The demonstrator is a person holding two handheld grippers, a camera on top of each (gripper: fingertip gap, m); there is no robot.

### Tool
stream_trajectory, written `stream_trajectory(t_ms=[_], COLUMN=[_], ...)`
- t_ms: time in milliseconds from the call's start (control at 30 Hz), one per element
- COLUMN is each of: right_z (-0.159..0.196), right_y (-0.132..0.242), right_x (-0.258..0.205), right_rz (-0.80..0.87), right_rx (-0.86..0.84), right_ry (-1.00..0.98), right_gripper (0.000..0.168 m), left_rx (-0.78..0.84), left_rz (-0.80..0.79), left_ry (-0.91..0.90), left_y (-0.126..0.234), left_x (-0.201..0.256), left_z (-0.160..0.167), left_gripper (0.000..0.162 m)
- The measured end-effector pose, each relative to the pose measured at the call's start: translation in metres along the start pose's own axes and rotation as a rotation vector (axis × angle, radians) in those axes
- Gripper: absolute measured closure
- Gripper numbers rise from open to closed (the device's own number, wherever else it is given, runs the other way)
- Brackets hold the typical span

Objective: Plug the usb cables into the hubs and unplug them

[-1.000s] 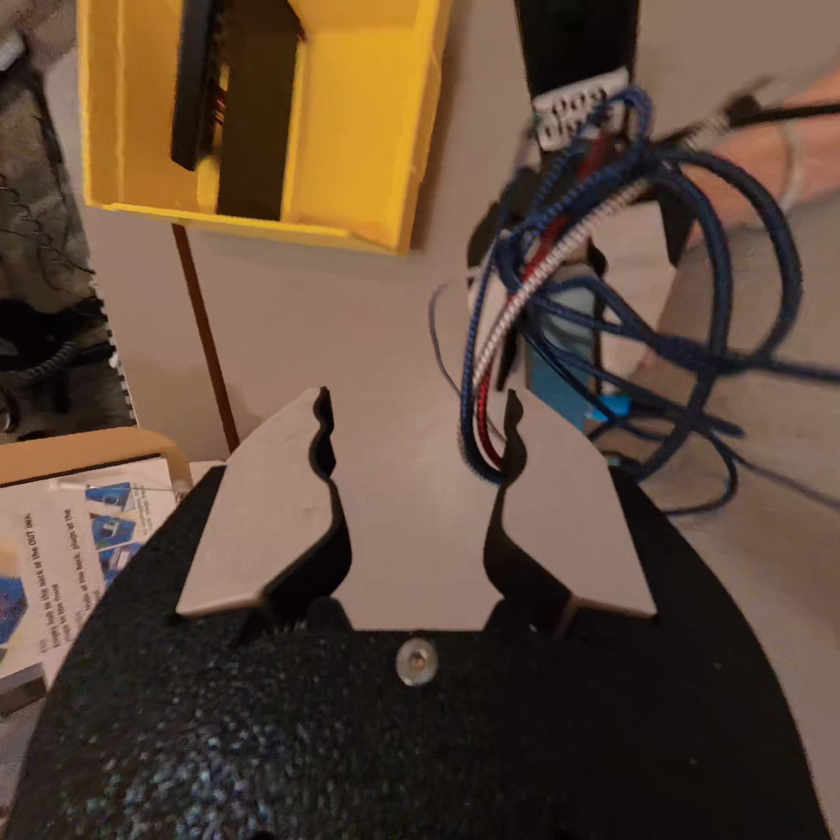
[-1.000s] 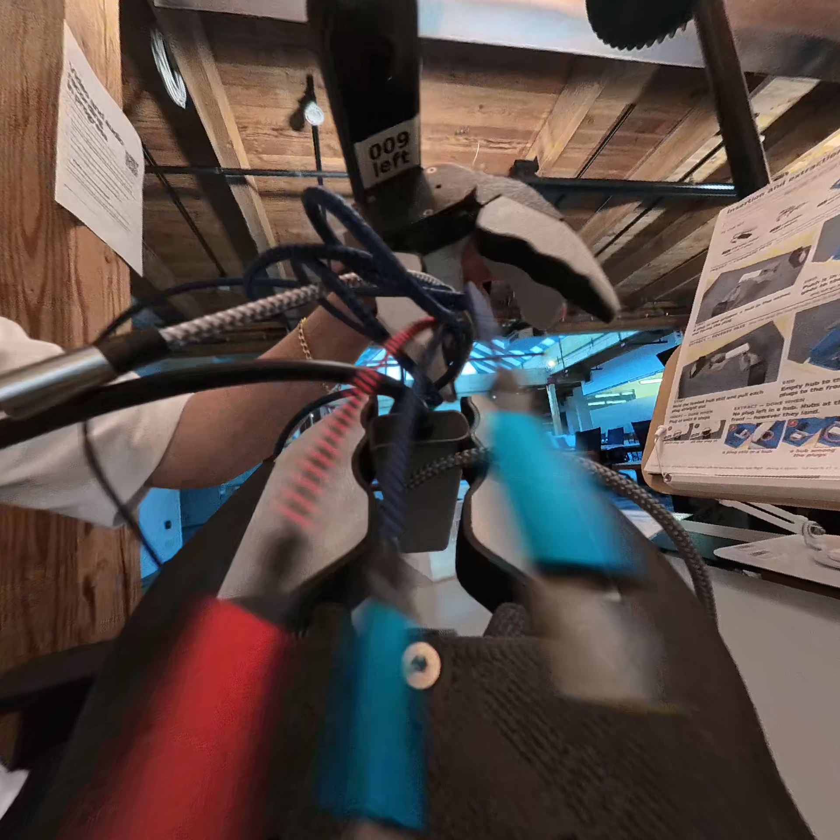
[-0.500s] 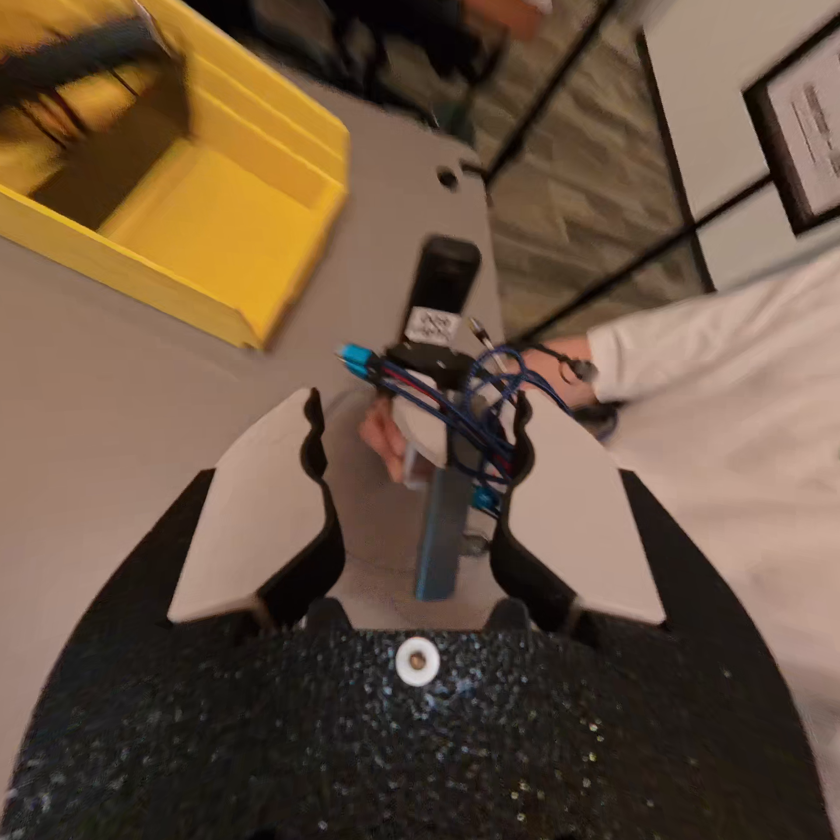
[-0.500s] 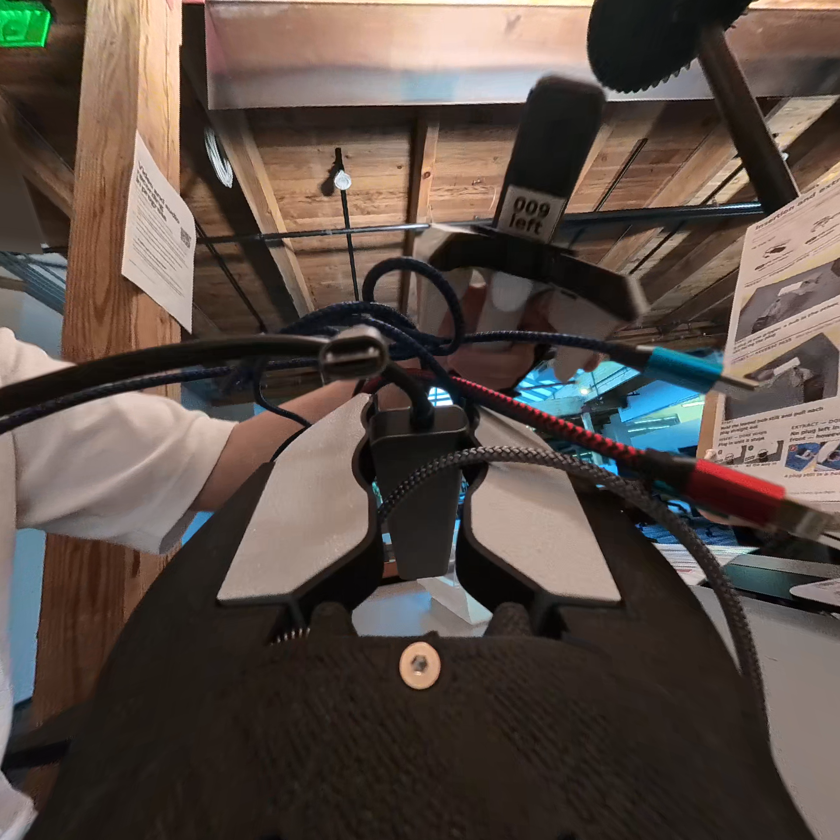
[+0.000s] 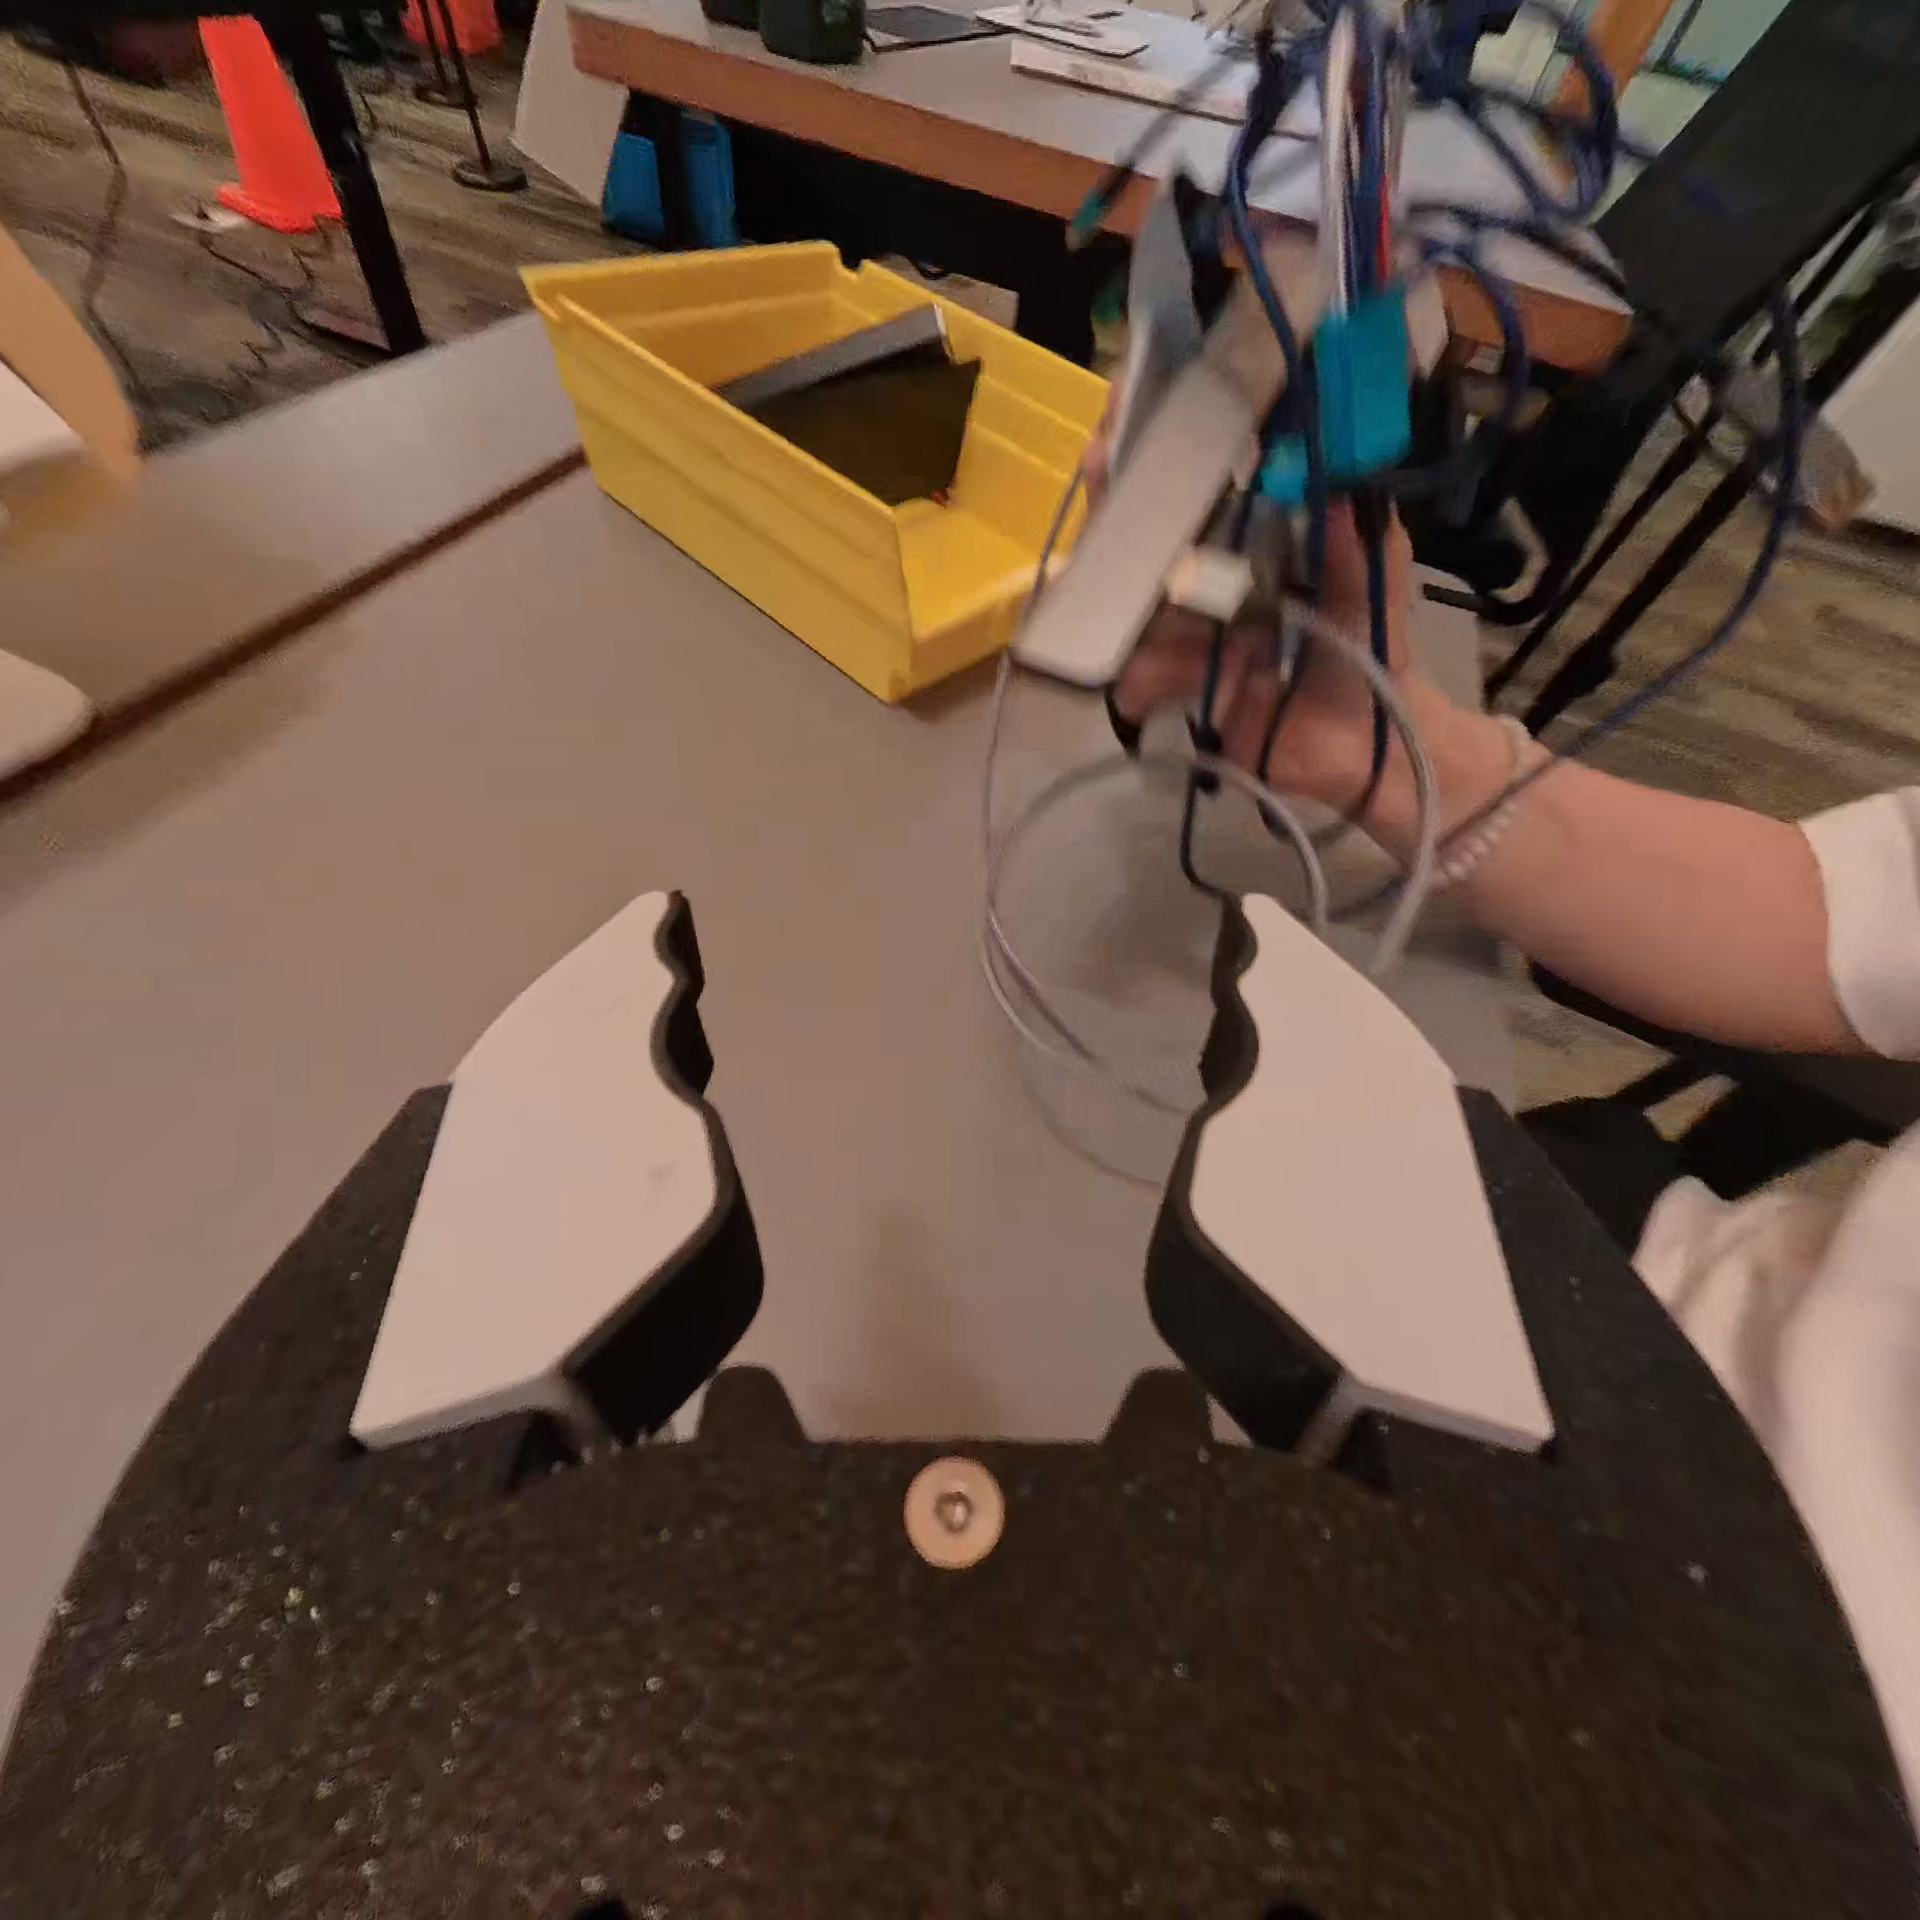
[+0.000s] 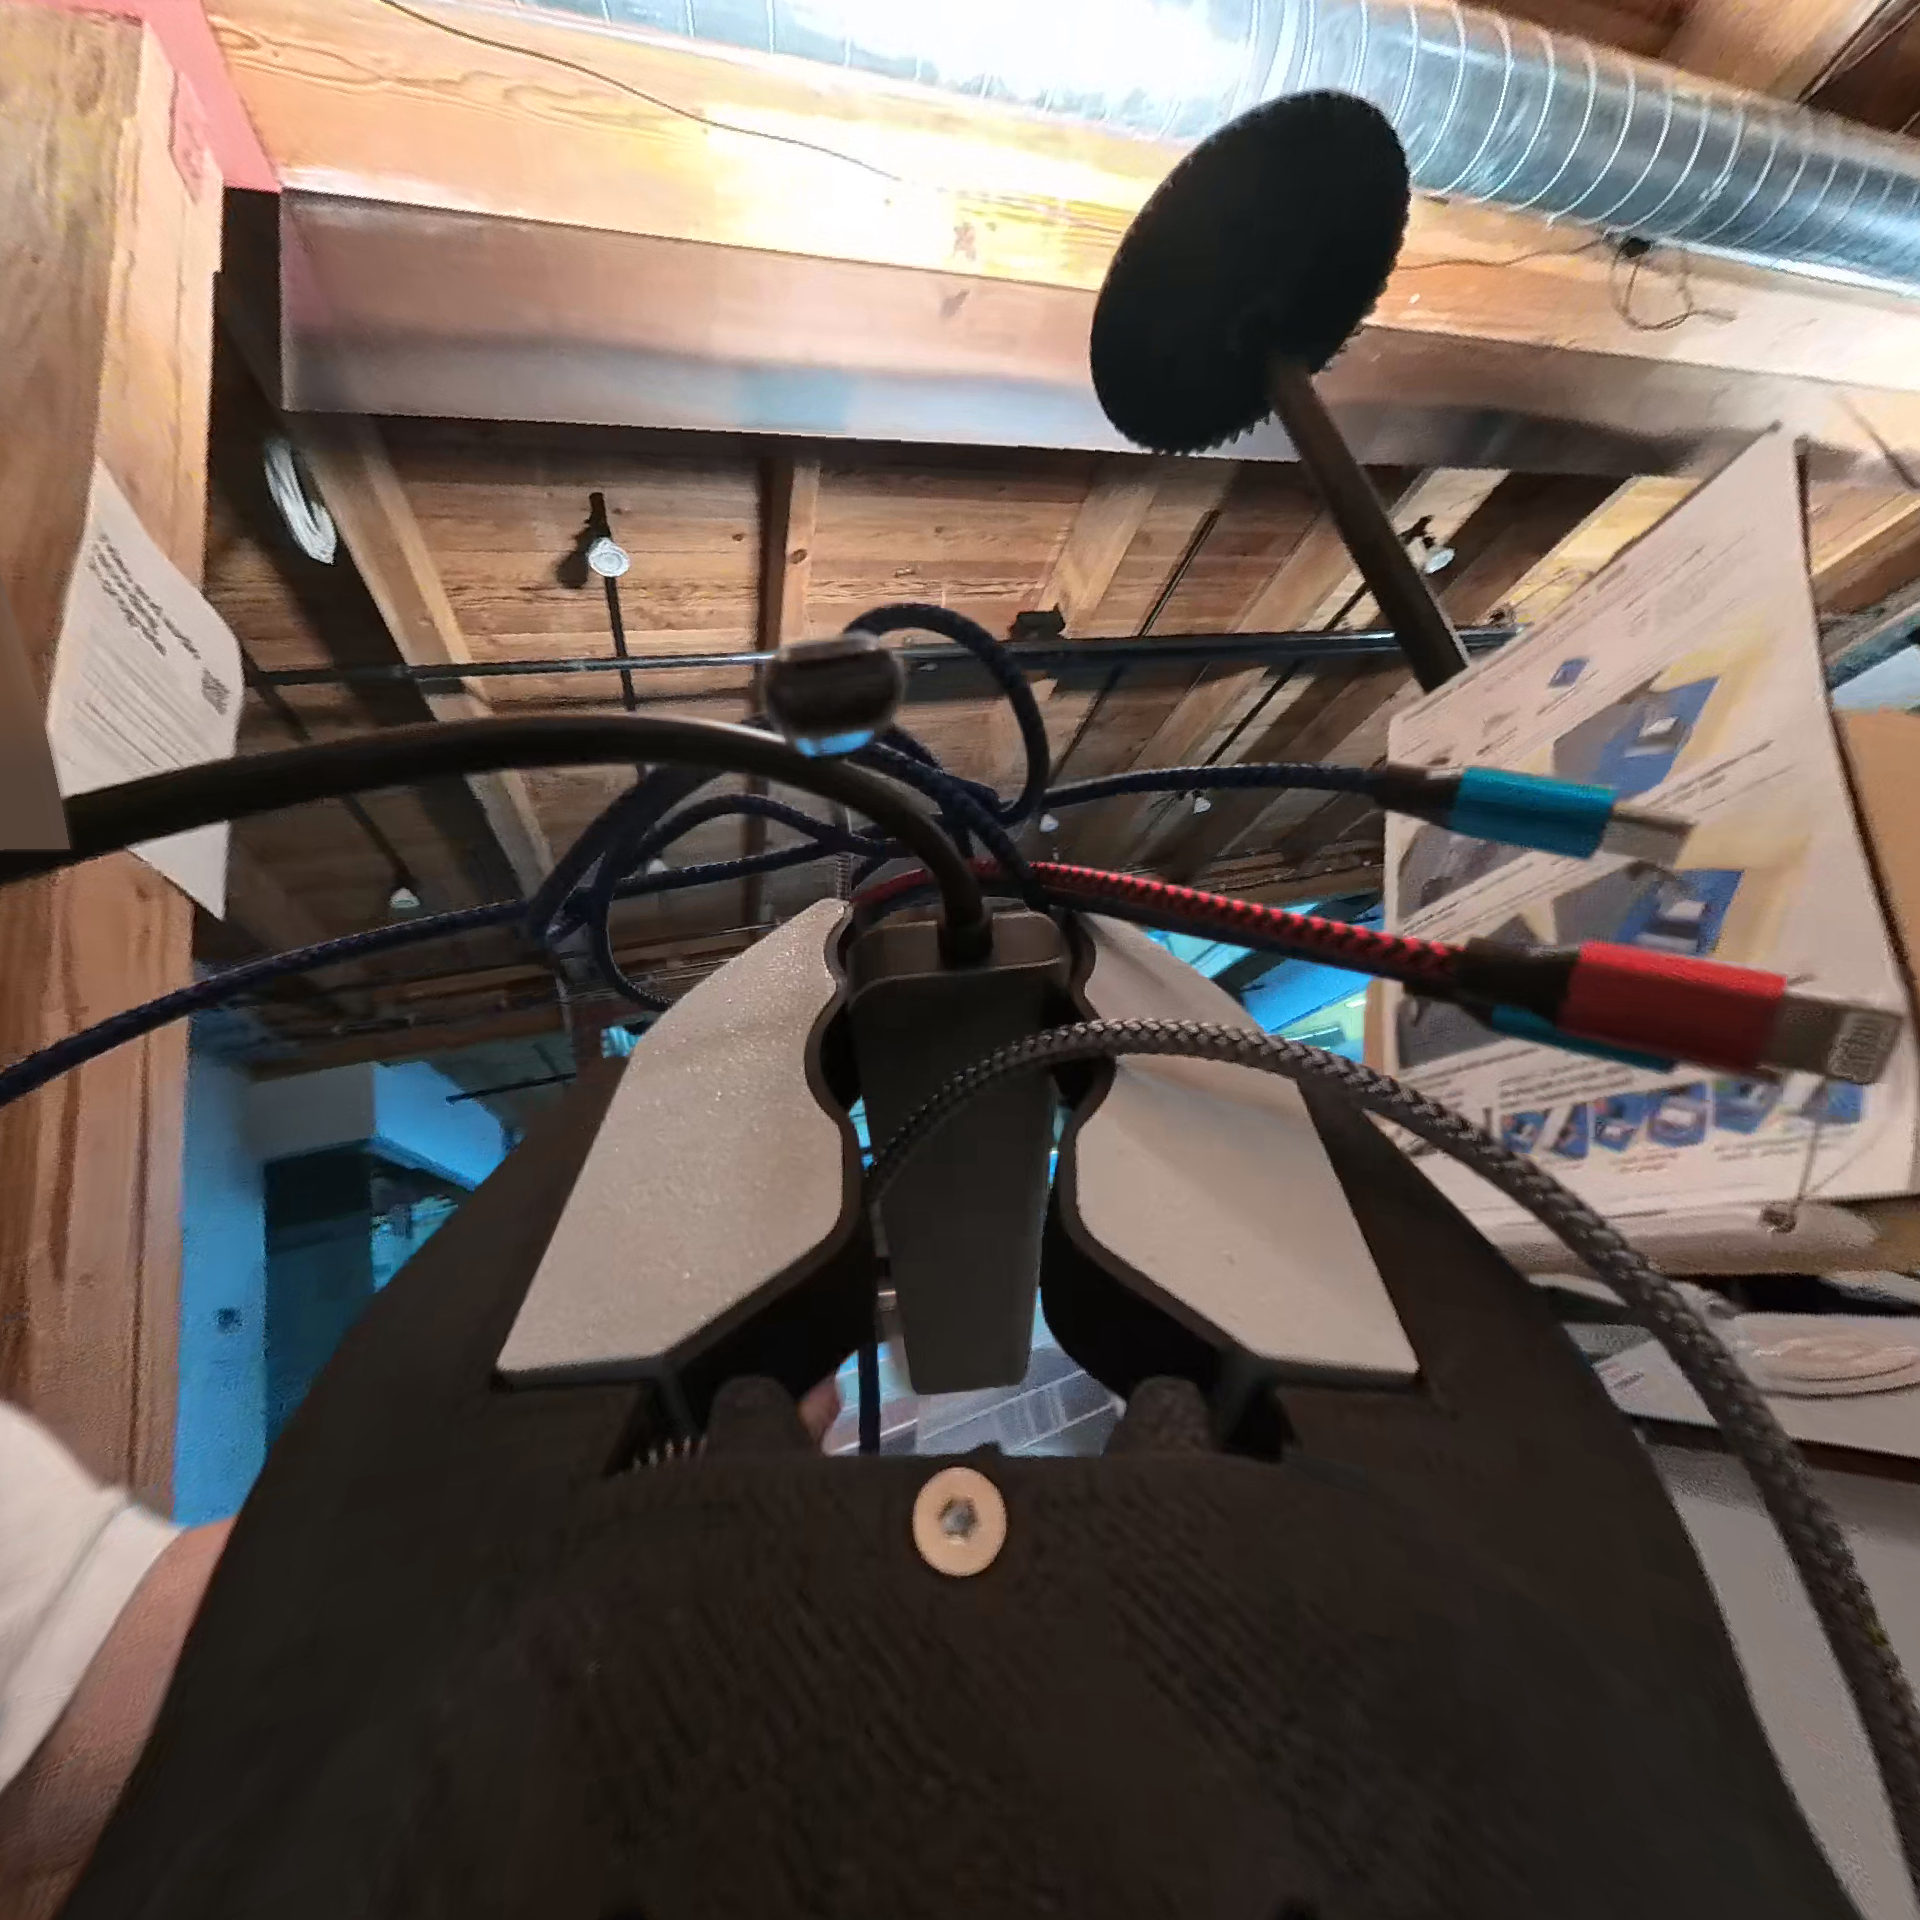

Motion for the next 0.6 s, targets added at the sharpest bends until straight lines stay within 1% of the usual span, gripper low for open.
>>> stream_trajectory(t_ms=[67, 133, 233, 333, 433, 533, 600], right_z=[-0.015, -0.033, -0.070, -0.112, -0.148, -0.173, -0.180], right_y=[-0.005, -0.011, -0.024, -0.035, -0.038, -0.028, -0.019], right_x=[-0.005, -0.009, -0.007, 0.003, 0.017, 0.033, 0.045], right_rz=[0.007, 0.026, 0.057, 0.124, 0.239, 0.385, 0.442], right_rx=[0.001, 0.011, -0.025, -0.080, -0.160, -0.255, -0.323], right_ry=[0.035, 0.070, 0.169, 0.287, 0.430, 0.567, 0.618], right_gripper=[0.132, 0.133, 0.132, 0.133, 0.132, 0.133, 0.133], left_rx=[-0.002, 0.000, 0.010, 0.024, 0.043, 0.062, 0.060], left_rz=[0.027, 0.018, 0.033, 0.064, 0.072, 0.089, 0.108], left_ry=[0.069, 0.114, 0.162, 0.215, 0.226, 0.236, 0.239], left_y=[0.008, 0.015, 0.022, 0.027, 0.030, 0.030, 0.028], left_x=[0.009, 0.015, 0.020, 0.020, 0.019, 0.019, 0.021], left_z=[0.030, 0.053, 0.074, 0.082, 0.084, 0.085, 0.087], left_gripper=[0.070, 0.070, 0.070, 0.070, 0.070, 0.070, 0.070])
Point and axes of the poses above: each gripper's, where its closed fingertips meet, y back along the fingers, z out of its underside, x = y × z across the jaws, the point moved 10 cm from there along y, back along the fingers, and after that the axes turned 9 degrees about -z, right-handed, at the moved point
